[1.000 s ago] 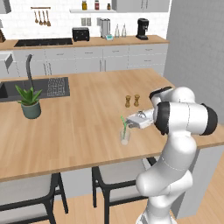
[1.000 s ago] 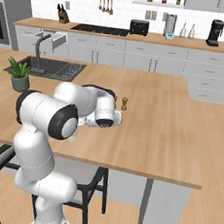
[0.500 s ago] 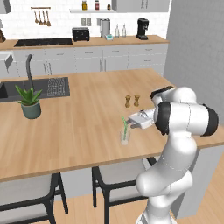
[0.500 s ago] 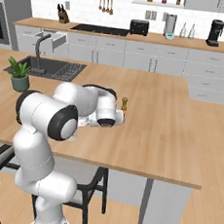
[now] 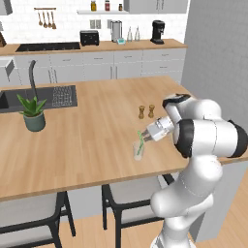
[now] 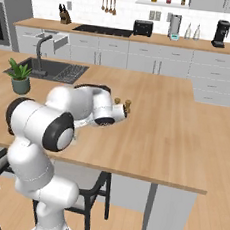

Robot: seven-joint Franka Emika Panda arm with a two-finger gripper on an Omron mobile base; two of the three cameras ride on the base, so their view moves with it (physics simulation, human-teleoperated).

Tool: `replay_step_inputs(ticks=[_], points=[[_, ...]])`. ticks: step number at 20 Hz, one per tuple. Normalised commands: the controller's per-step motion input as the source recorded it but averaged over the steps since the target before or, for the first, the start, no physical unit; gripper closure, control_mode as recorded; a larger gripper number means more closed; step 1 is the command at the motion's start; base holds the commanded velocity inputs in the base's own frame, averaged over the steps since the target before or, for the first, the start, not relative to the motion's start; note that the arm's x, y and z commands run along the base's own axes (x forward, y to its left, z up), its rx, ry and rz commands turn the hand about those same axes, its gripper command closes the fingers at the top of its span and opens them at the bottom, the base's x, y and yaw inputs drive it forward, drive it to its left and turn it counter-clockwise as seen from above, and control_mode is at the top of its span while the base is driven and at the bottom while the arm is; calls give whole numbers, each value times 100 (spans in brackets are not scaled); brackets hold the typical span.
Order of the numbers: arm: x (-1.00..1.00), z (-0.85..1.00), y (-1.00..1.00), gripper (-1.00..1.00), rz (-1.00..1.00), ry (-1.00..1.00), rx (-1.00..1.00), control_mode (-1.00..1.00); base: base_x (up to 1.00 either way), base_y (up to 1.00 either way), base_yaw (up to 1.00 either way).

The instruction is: Take a straw from the drawer in front and place it inside the glass cup on the dining counter.

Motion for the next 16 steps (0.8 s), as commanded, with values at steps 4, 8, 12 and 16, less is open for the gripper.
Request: replay_step_inputs(ticks=[4,8,12,16], points=[[-31,24,-17,-100,-18,-11,-23,-100,0,0,0],[-56,90,-16,-100,-18,-15,-13,-100,0,0,0],[-67,100,-2,-100,-16,-15,-10,-100,0,0,0],[-66,100,0,-100,-21,-10,-23,-100,0,0,0]])
